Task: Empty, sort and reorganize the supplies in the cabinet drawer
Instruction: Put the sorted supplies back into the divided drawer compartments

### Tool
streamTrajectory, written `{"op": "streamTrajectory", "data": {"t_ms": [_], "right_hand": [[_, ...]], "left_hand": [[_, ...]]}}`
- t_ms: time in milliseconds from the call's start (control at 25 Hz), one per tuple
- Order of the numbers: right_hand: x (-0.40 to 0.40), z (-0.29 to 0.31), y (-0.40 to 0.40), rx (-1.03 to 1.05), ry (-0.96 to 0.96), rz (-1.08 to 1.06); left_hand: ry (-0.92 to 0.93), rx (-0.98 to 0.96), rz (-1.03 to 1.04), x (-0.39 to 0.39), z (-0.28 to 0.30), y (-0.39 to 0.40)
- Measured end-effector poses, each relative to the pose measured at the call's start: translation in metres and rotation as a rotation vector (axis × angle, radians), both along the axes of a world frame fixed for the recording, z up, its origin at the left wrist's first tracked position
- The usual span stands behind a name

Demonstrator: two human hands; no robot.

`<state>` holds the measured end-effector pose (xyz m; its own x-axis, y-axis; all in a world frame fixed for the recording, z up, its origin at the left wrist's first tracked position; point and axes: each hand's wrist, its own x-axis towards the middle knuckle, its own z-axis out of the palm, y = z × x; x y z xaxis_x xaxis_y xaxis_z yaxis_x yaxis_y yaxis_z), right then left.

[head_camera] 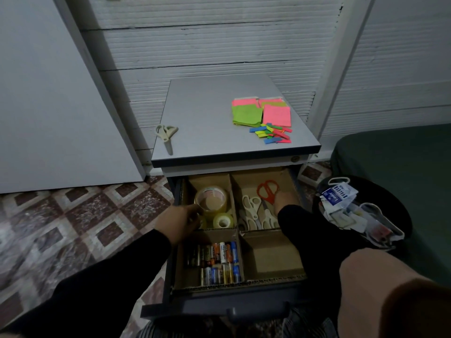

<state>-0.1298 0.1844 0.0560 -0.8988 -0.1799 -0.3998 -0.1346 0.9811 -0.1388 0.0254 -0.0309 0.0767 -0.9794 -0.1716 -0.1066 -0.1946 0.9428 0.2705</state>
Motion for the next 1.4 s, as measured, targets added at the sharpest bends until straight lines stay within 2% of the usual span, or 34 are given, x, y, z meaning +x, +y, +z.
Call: {"op": "streamTrajectory", "data": {"t_ms": [280,560,760,880,1040,1240,1400], "right_hand": [[0.0,-0.002,0.003,0.011,-0.051,-0.021],[0.013,0.02,-0.01,-0.078,0.103,0.068],[0.033,0.058,-0.047,-0.317,0.181,0.184],[0.042,0.089,-0.072,-0.44,0.263,0.314],[0.039,0.113,-0.117,-0.557,0.323,0.445],[0.028,0.116,-0.177,-0.549,0.304,0.587],[0.021,0.106,-0.197,-0.414,0.355,0.624]], "left_hand": [[-0.005,-0.006,0.002,-0.002,-0.004,-0.001],[0.08,0.086,0.08,0.003,0.002,0.001],[0.268,0.187,0.187,0.002,0.023,-0.009],[0.404,0.143,0.205,0.0,0.039,-0.02],[0.466,0.071,0.236,-0.007,0.054,-0.037],[0.401,-0.014,0.286,-0.015,0.059,-0.06],[0.403,0.004,0.282,-0.014,0.054,-0.07]]}}
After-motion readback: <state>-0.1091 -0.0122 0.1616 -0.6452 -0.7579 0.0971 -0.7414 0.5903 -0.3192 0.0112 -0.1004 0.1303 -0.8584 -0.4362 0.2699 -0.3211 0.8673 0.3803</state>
